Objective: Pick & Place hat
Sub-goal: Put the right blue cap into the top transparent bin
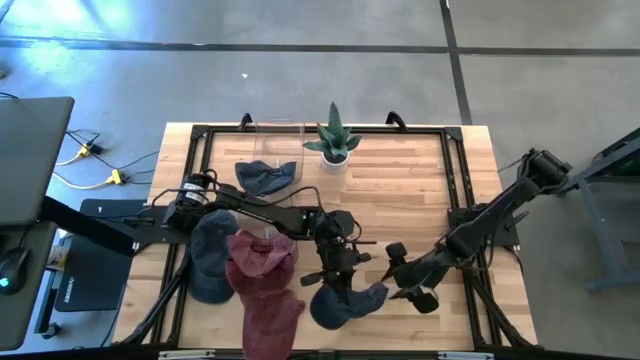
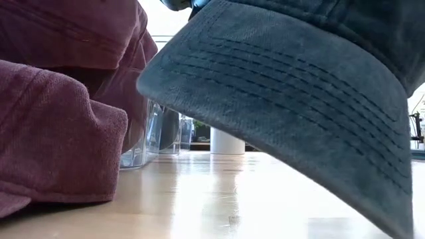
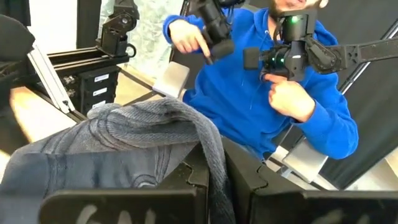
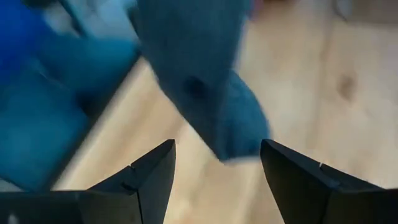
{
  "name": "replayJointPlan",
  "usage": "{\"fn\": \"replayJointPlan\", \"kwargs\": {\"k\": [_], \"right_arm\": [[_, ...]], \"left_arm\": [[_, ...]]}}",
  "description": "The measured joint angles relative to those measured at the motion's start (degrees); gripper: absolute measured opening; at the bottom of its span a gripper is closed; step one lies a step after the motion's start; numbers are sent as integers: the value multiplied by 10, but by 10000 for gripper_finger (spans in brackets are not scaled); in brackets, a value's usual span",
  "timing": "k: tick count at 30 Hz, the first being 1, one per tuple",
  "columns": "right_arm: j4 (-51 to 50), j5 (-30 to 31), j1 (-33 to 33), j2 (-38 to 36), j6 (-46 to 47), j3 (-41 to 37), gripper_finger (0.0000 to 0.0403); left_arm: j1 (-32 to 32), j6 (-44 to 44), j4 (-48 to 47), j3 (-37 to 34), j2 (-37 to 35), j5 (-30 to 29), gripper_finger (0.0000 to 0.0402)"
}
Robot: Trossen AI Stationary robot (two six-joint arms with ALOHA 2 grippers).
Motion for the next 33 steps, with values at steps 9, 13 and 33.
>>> {"fn": "replayJointPlan", "kwargs": {"k": [9, 13, 33], "right_arm": [[278, -63, -6, 1, -31, -95, 206], [276, -86, -5, 1, -32, -95, 150], [271, -142, -19, -64, -33, -95, 10]], "left_arm": [[14, -7, -12, 11, 0, -16, 23], [19, -13, -46, 33, -1, -15, 23], [27, -5, -145, 83, -1, -85, 118]]}}
